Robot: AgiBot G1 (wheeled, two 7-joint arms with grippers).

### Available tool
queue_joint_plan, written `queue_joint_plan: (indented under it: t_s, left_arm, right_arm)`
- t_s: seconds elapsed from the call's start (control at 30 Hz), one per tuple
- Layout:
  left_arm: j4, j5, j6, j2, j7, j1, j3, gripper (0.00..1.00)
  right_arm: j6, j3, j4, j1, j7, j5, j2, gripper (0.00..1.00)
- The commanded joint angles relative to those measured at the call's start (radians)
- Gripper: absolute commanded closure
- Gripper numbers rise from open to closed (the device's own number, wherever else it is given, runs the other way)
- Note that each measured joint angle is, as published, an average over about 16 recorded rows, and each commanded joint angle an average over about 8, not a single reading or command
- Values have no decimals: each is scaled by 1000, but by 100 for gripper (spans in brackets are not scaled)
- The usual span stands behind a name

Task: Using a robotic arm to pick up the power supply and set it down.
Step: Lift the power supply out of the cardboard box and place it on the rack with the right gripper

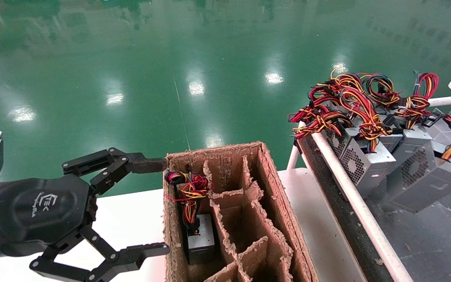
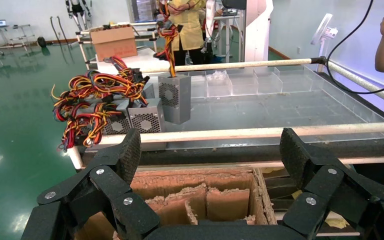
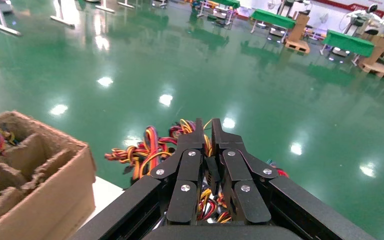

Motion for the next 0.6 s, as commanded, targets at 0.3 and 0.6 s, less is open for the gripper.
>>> queue_joint_plan:
  t_s: [0.3,0.6]
  left_arm:
    - [0,0,0,0,0,0,0,0]
    - [0,0,0,0,0,0,0,0]
  right_arm:
    - [23,-42,-105,101,-76,-85,-90,100]
    - [29,-75,-207,177,-137,-140,-167,100]
